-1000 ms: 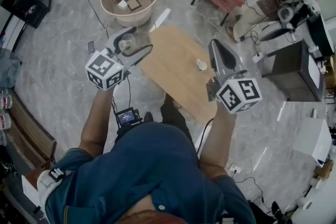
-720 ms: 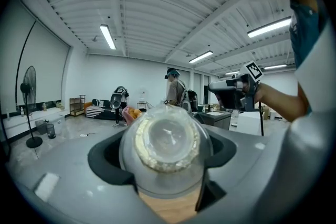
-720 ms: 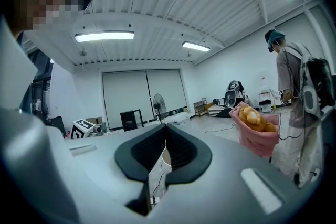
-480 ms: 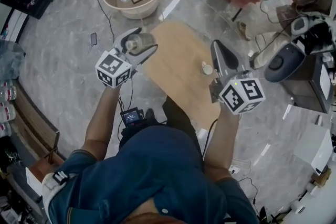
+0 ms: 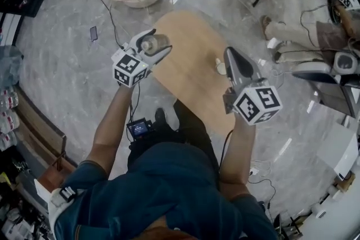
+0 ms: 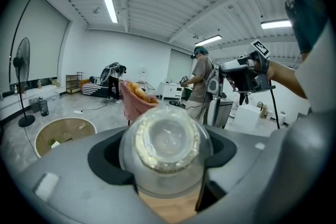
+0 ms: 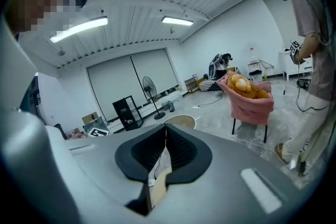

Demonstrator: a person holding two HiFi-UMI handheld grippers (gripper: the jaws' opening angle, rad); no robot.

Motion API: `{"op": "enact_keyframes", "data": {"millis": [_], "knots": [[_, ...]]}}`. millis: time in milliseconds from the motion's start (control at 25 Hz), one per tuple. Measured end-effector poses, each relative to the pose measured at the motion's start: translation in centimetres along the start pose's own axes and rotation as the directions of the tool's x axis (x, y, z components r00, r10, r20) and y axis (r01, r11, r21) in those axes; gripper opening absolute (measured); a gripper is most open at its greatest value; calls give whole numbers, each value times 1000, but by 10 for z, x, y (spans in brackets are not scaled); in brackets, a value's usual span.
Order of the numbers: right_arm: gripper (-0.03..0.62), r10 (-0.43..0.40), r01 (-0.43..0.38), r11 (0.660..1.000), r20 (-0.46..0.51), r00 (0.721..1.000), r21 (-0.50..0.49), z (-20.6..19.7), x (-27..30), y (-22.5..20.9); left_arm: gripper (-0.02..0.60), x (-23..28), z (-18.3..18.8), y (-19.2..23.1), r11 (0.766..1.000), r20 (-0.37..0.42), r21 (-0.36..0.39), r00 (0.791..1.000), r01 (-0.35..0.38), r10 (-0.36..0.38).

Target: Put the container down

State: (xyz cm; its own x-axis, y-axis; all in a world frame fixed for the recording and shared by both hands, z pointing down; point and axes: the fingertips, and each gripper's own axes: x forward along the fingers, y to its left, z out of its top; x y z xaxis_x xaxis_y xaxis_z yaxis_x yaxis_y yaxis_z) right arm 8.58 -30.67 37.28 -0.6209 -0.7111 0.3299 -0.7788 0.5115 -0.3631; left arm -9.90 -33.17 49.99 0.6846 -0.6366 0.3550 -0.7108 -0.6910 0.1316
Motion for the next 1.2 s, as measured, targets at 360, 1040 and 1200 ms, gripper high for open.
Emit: {"op": "enact_keyframes", "data": {"millis": [360,1040,1200], "knots": [[11,-13,17,999,-94,995,45,-49,36,-38,336,64,-79,30,998,-74,-54,997,9,-13],[11,-43,75,989,-237,970,130,-149,68,-87,336,156,-263,61,993,-295,-120,955,7,-42],[11,-37,79,985,-261,965,152,-169,70,-92,336,168,-302,58,992,-347,-123,936,8,-50]]}}
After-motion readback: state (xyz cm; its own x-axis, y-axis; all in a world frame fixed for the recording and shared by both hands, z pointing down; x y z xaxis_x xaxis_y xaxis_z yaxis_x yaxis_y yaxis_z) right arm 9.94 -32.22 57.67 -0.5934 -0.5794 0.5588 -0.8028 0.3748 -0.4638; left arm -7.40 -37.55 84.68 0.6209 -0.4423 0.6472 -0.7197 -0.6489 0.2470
